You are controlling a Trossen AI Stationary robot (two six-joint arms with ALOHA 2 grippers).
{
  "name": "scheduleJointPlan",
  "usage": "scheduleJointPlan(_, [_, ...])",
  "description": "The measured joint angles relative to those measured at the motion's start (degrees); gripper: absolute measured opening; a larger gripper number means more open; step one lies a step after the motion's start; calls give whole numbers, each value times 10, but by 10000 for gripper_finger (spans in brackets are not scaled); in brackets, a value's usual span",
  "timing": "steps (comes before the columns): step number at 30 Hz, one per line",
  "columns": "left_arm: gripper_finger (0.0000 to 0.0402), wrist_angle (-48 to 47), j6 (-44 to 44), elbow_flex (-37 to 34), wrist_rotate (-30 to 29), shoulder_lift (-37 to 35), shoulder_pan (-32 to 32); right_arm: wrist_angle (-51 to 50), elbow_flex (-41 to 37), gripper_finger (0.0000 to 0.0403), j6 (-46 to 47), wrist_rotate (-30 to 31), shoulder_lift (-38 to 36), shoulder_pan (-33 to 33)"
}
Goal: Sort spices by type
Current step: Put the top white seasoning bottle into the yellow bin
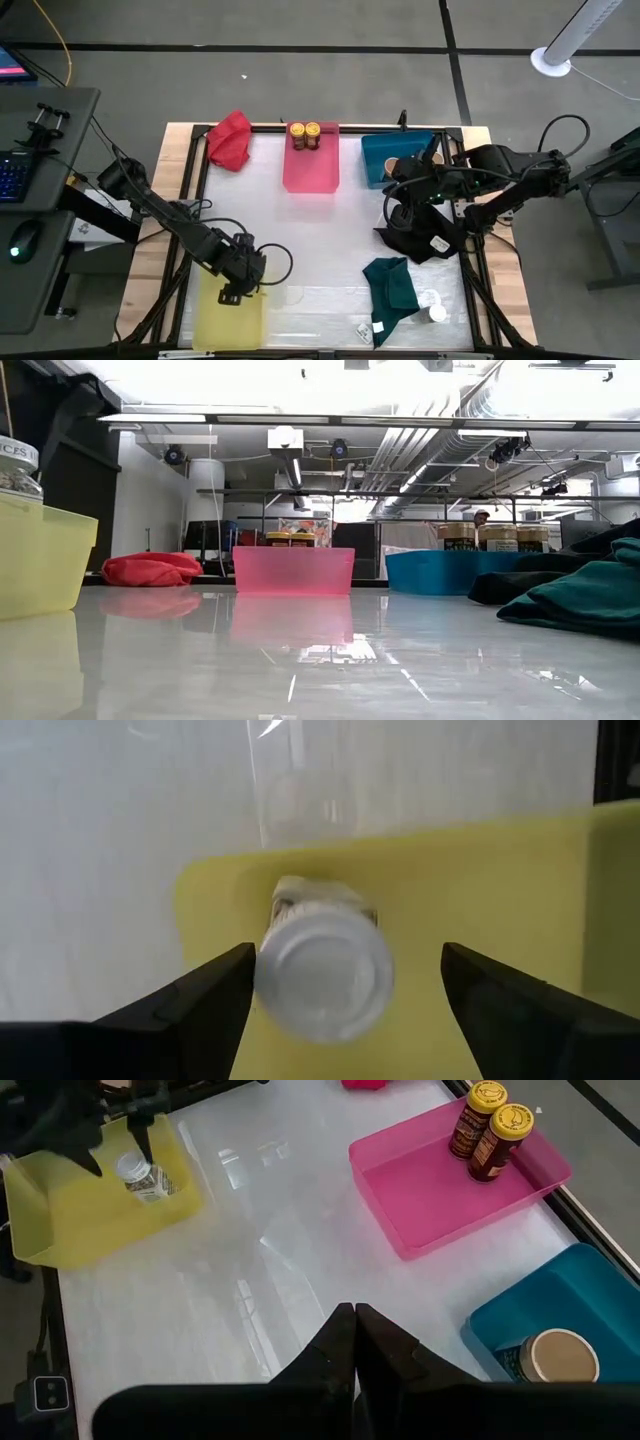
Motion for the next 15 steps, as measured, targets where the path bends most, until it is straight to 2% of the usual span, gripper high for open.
scheduleJointPlan(9, [305, -36, 9, 2, -39, -87, 18, 0, 0, 0, -6, 0, 0, 0])
scheduleJointPlan(12, [303, -48, 13, 4, -39, -95, 9, 0, 0, 0, -6, 0, 0, 0])
scheduleJointPlan(15, [280, -101, 5, 3, -39, -90, -17, 0, 0, 0, -5, 0, 0, 0])
